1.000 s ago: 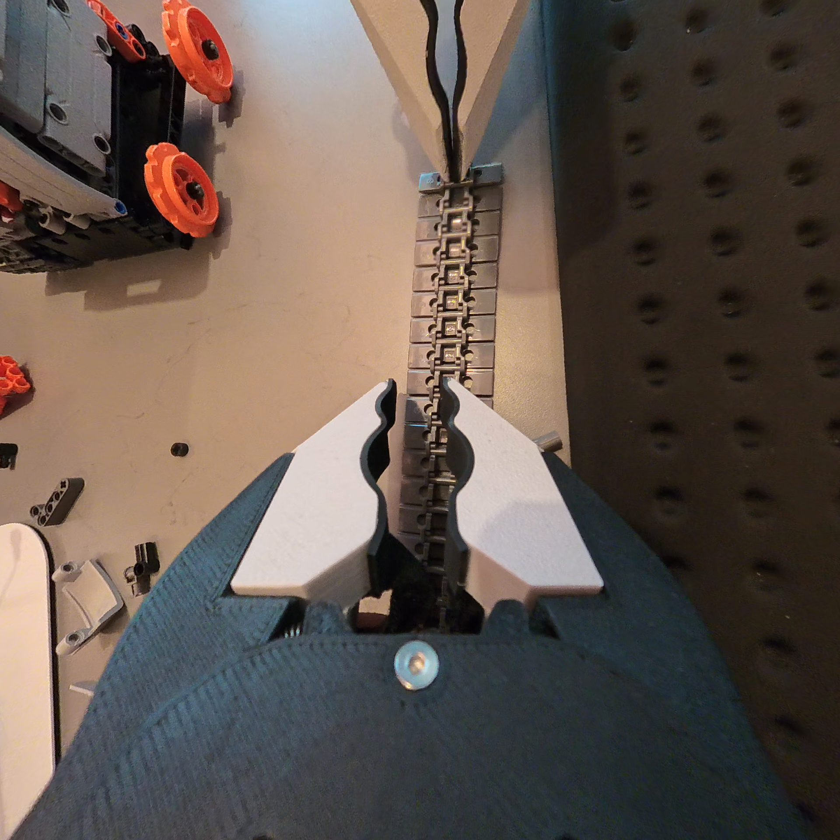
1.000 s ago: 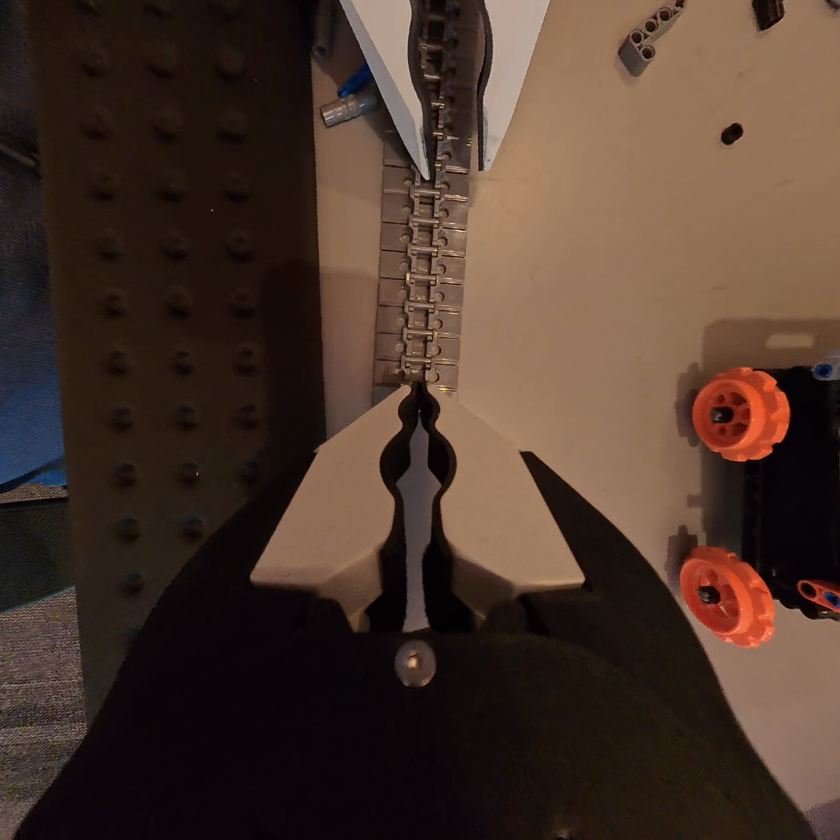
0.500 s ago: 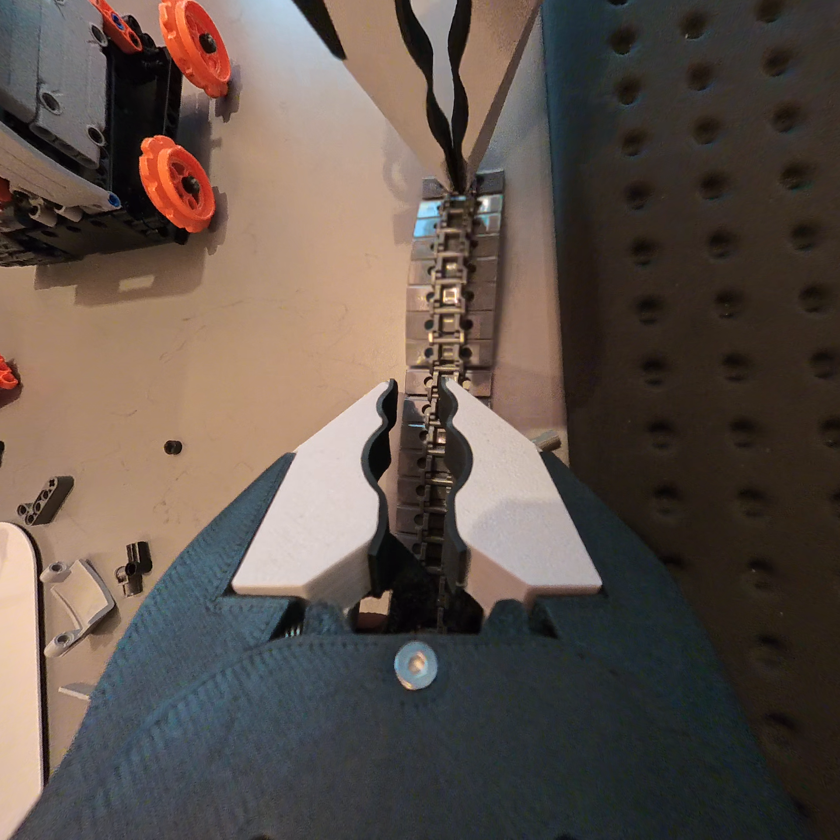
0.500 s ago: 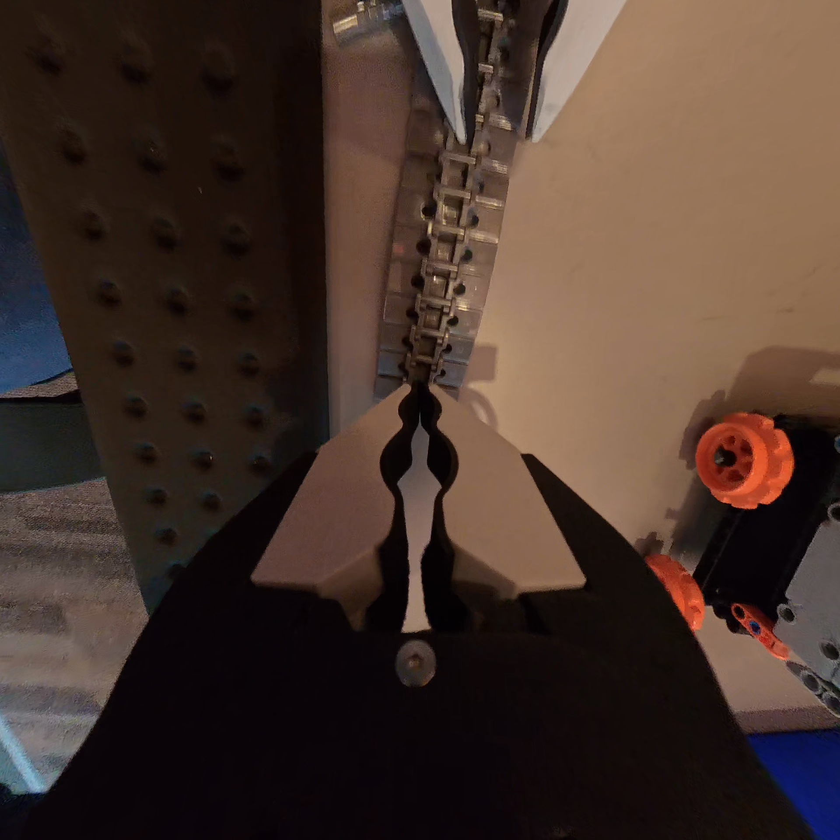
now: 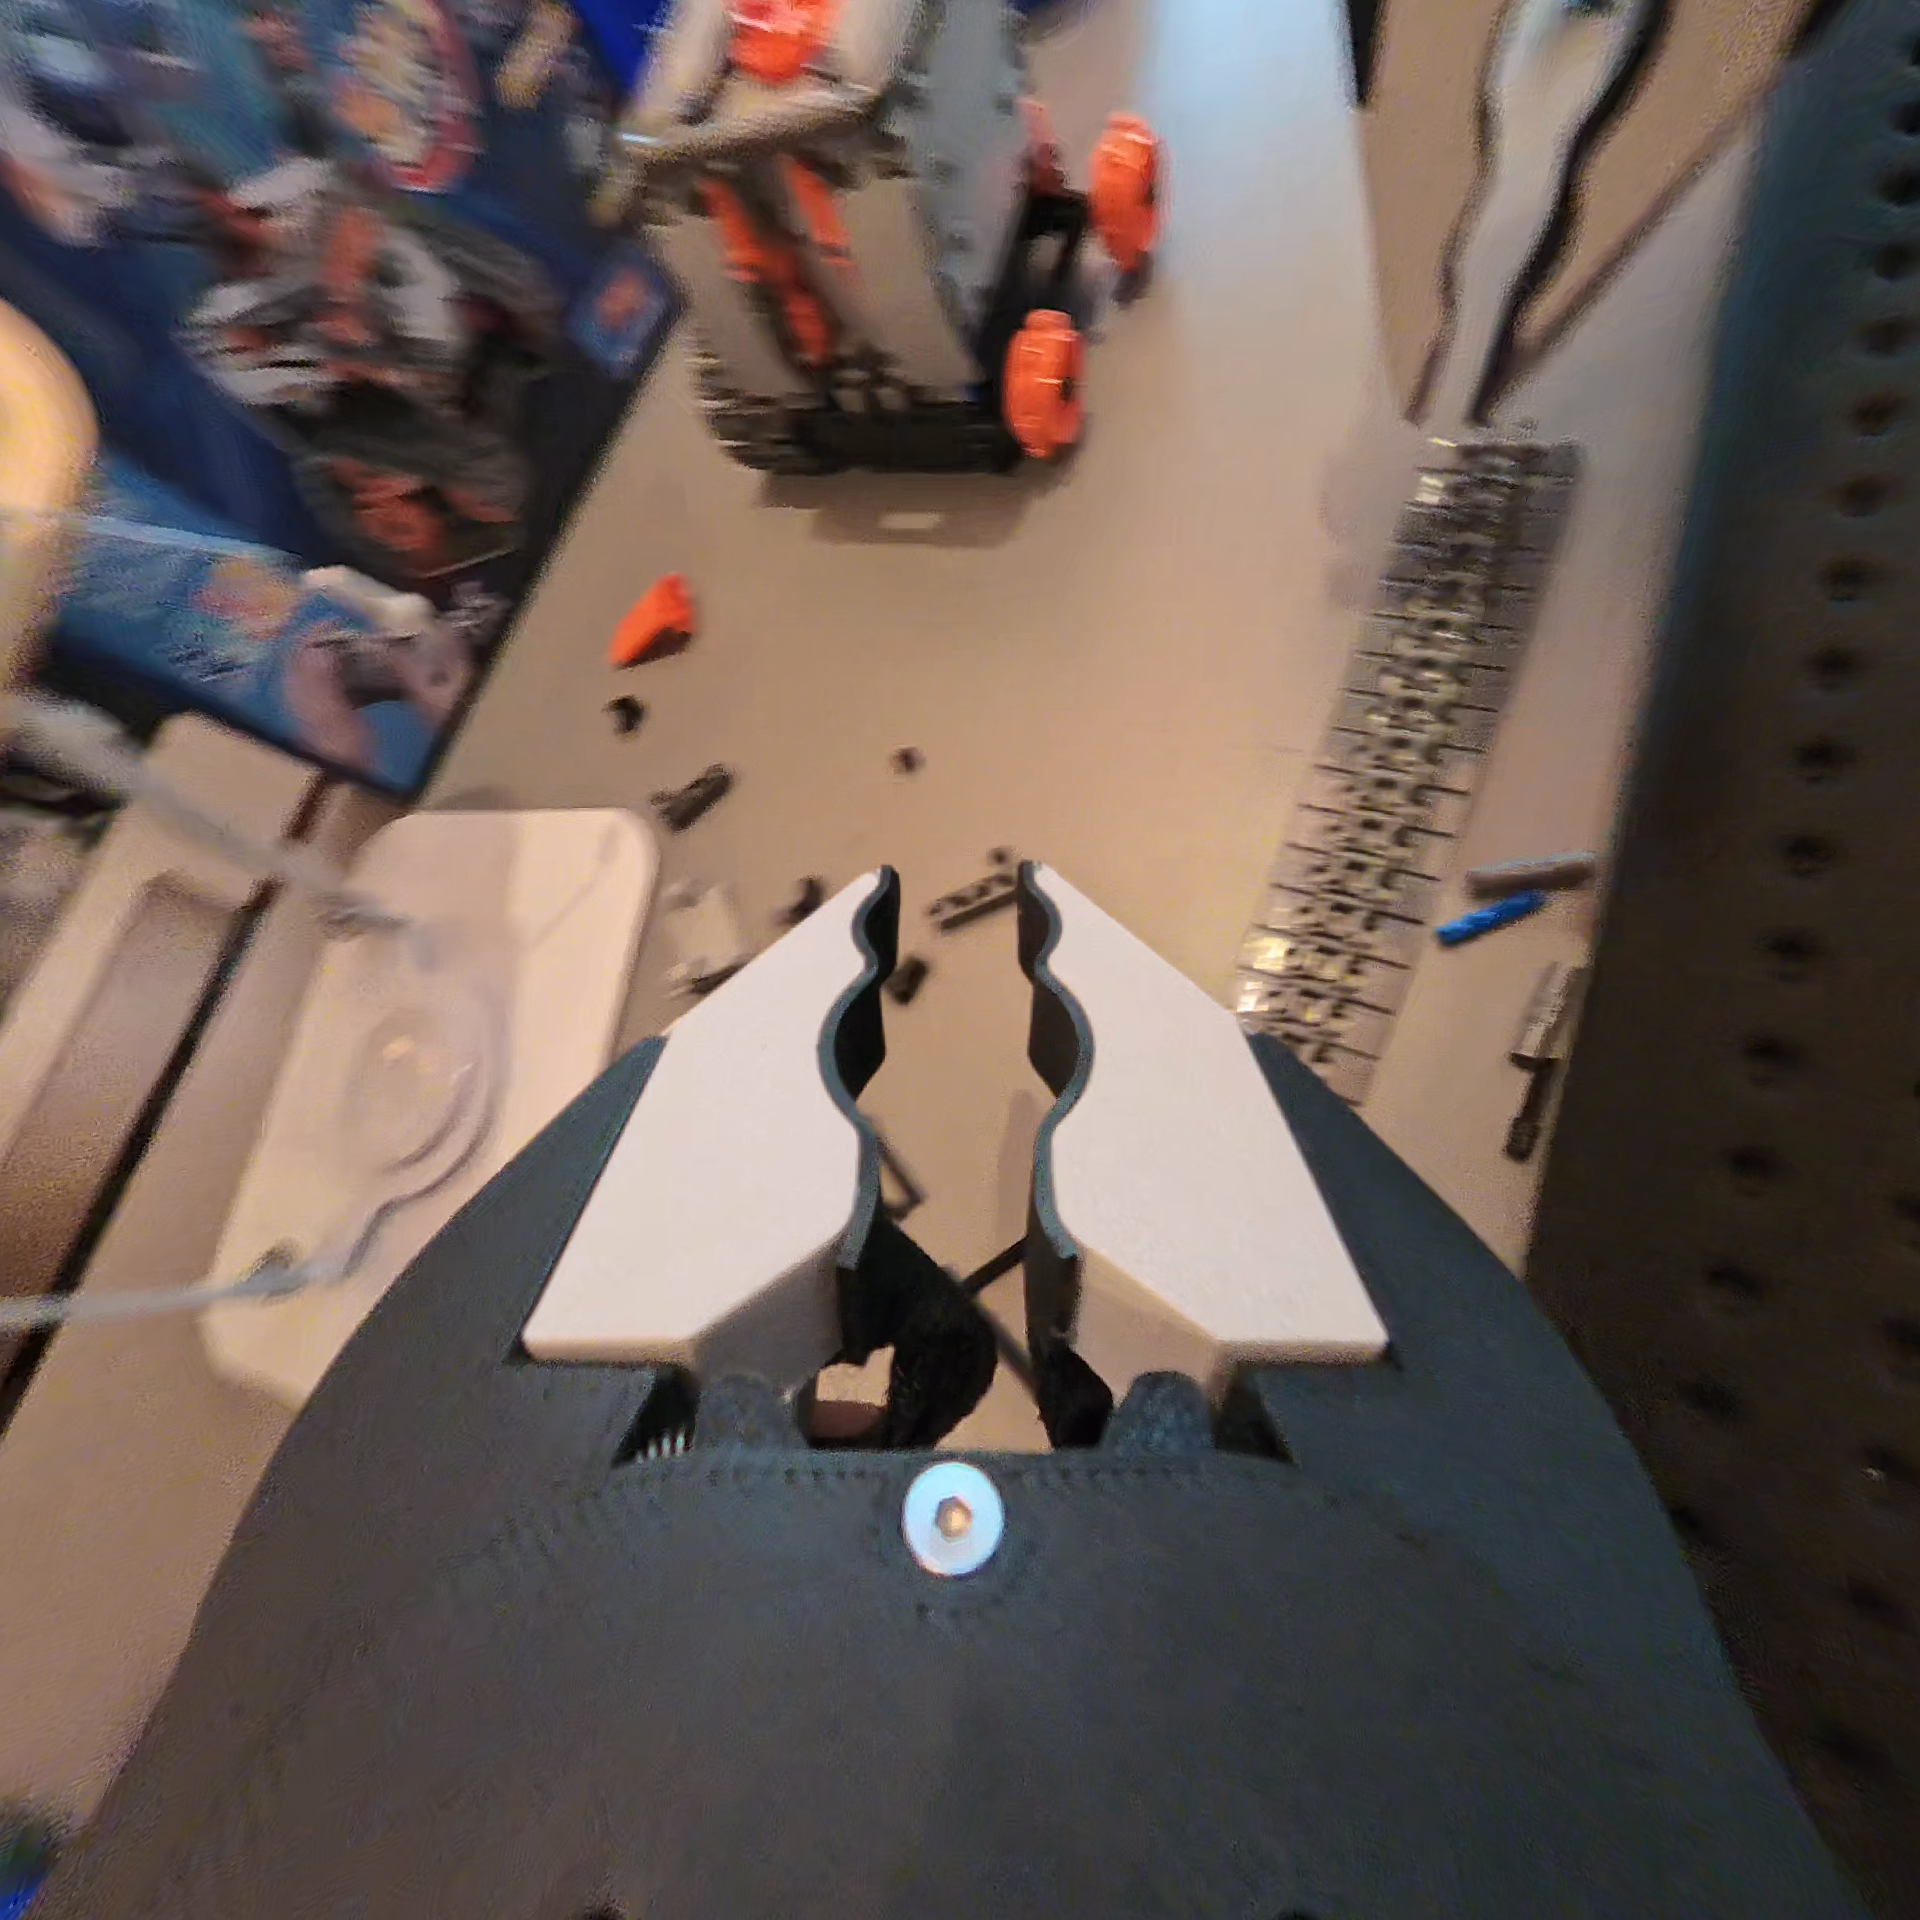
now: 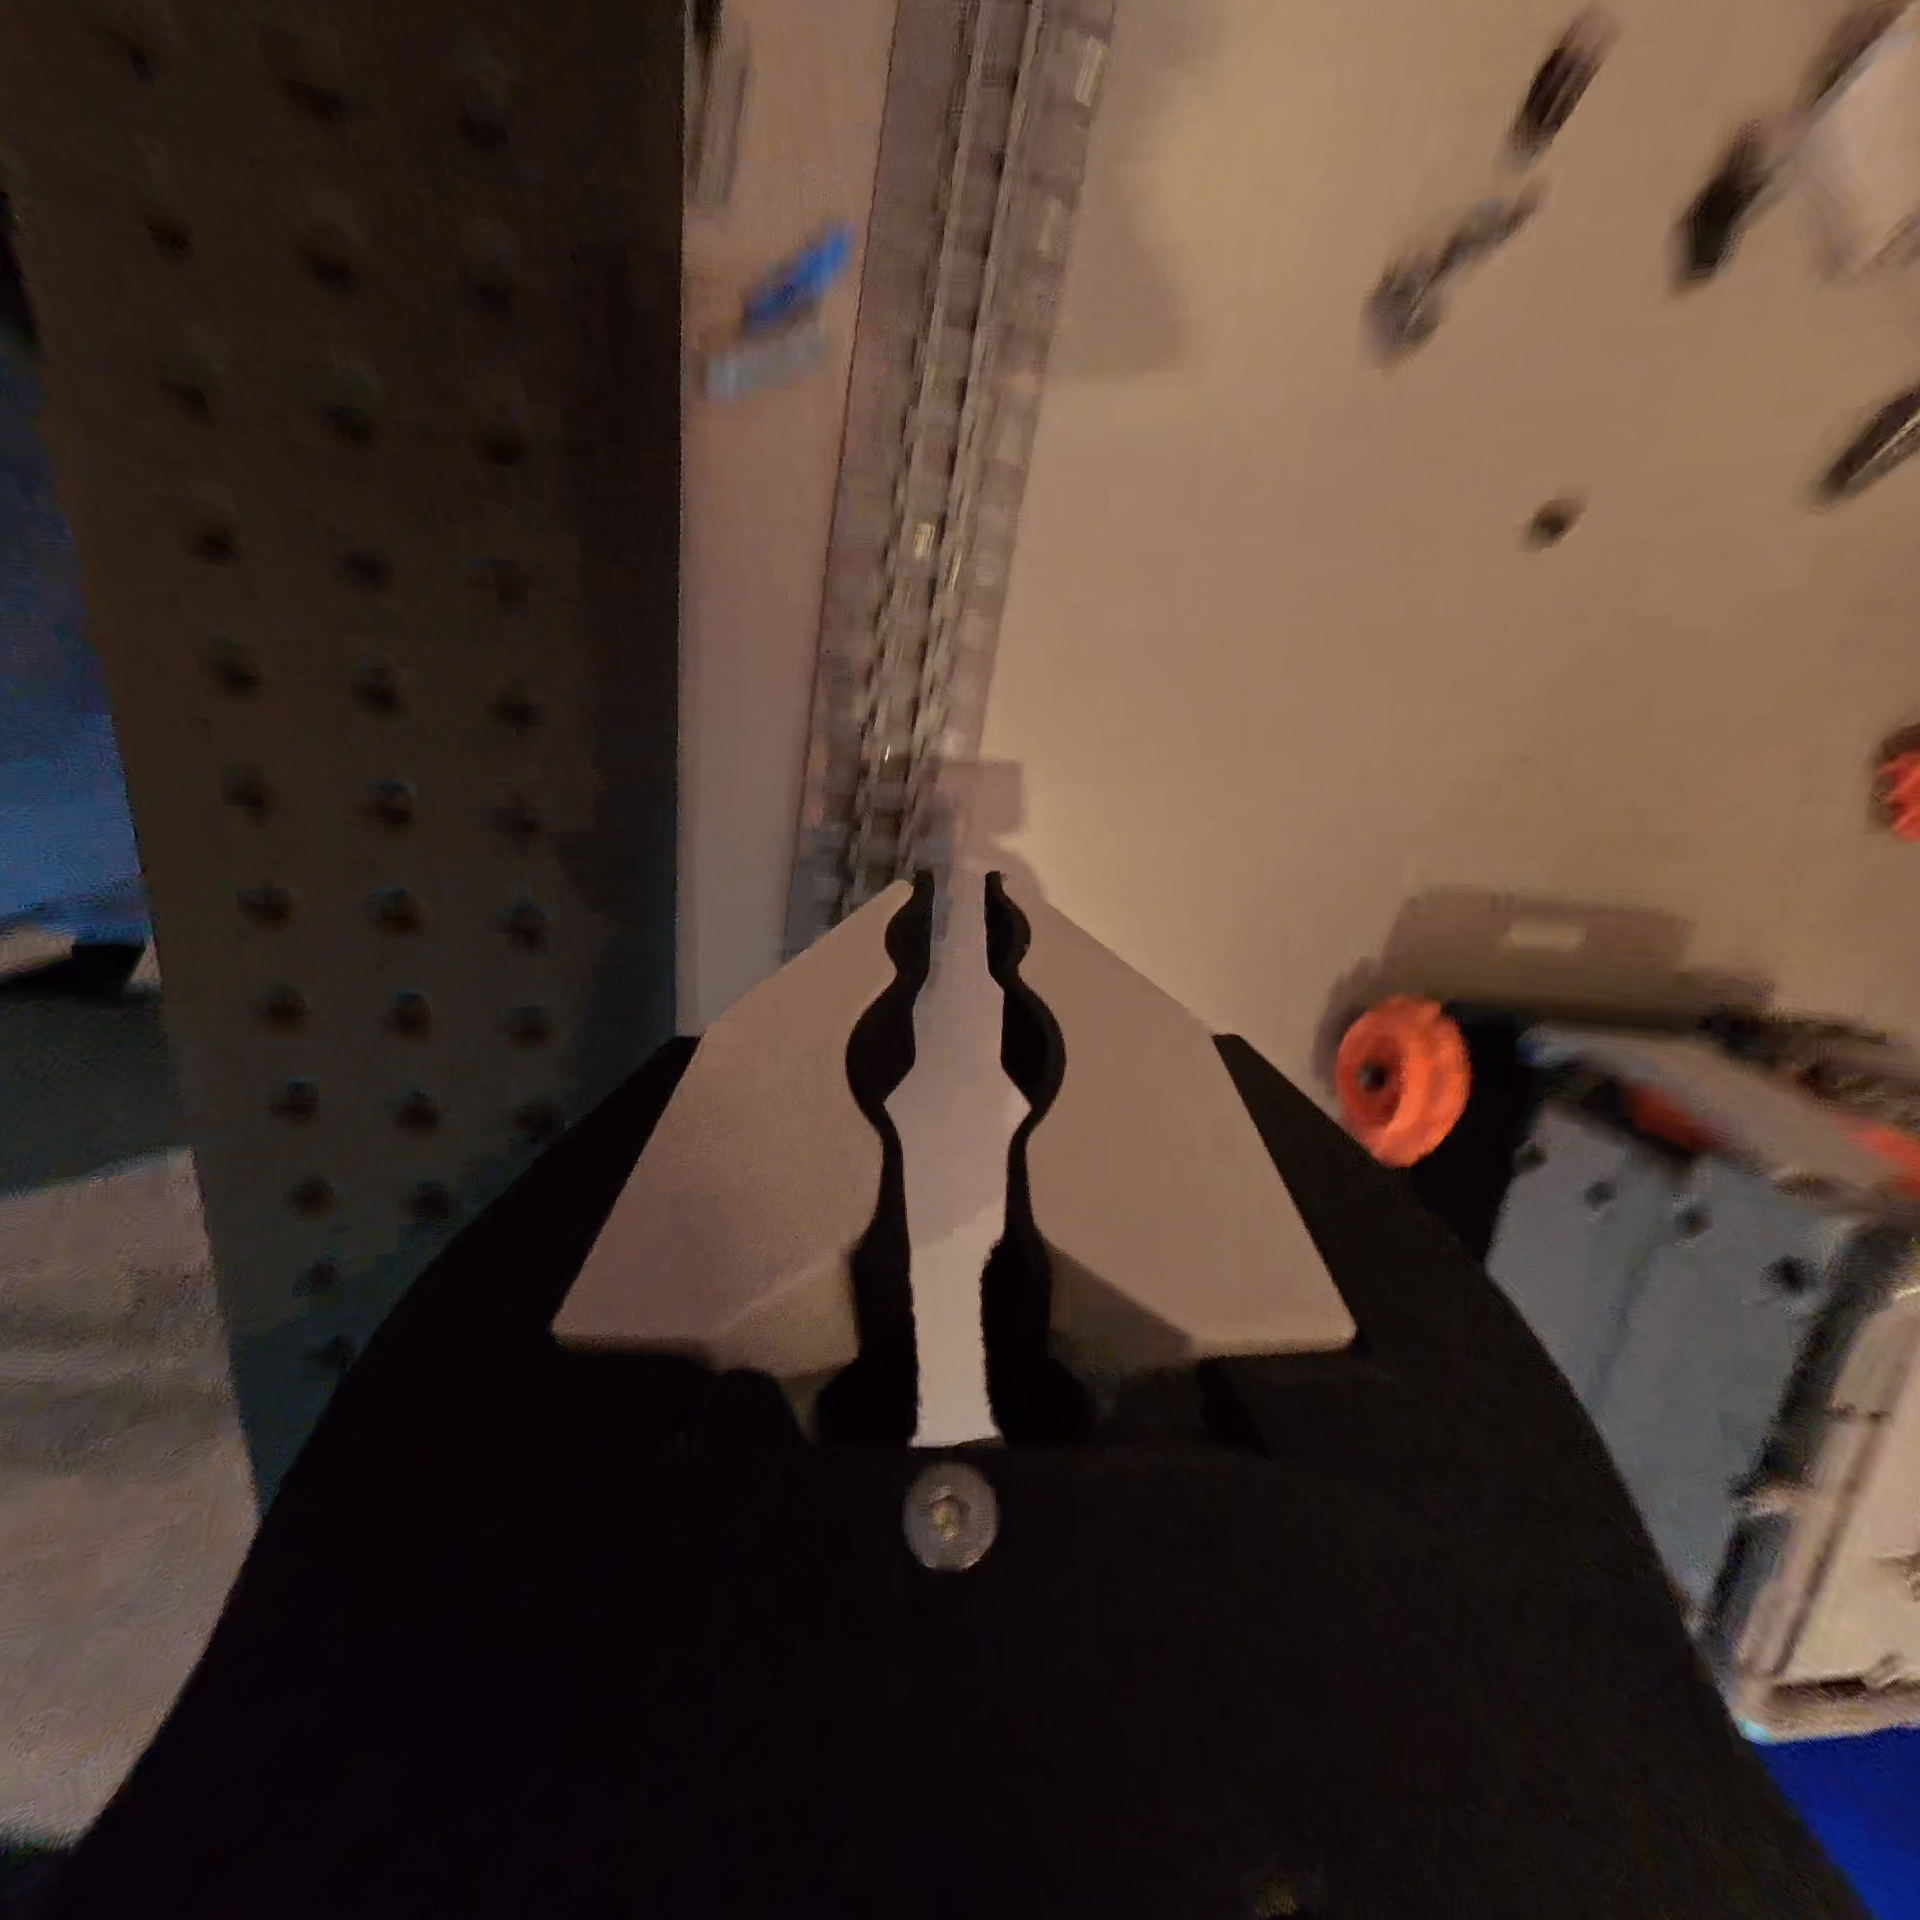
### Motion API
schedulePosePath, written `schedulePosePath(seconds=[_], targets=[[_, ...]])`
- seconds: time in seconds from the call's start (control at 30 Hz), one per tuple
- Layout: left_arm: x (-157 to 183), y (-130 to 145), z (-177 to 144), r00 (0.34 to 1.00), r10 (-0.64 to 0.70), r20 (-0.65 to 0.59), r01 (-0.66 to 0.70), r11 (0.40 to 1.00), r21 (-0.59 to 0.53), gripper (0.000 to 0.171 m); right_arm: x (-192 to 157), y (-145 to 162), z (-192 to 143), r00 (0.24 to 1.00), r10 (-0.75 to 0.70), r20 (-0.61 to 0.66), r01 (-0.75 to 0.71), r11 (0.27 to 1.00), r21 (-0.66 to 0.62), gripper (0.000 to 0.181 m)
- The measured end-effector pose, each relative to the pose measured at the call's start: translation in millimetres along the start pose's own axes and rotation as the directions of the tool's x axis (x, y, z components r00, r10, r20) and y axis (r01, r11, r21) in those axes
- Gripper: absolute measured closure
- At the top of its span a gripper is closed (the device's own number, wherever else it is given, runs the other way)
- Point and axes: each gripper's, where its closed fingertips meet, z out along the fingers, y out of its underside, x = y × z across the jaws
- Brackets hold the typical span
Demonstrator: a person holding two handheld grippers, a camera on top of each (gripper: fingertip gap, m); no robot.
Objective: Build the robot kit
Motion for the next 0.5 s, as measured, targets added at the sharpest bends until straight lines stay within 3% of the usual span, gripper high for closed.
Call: schedulePosePath(seconds=[0.13,0.3,0.4,0.5], targets=[[-55,8,-36,0.962,-0.08,0.261,0.072,0.997,0.039,0.154,20,-81,0,0.997,0.005,-0.071,0.013,0.97,0.244,0.174],[-101,17,-65,0.866,-0.115,0.486,0.096,0.993,0.062,0.155,25,-178,25,0.995,-0.07,-0.076,0.097,0.894,0.438,0.162],[-109,15,-74,0.843,-0.157,0.515,0.111,0.987,0.119,0.155,26,-218,46,0.994,-0.091,-0.052,0.105,0.867,0.487,0.159],[-111,13,-78,0.838,-0.175,0.516,0.114,0.983,0.146,0.154,24,-235,70,0.99,-0.14,-0.031,0.138,0.876,0.462,0.157]])
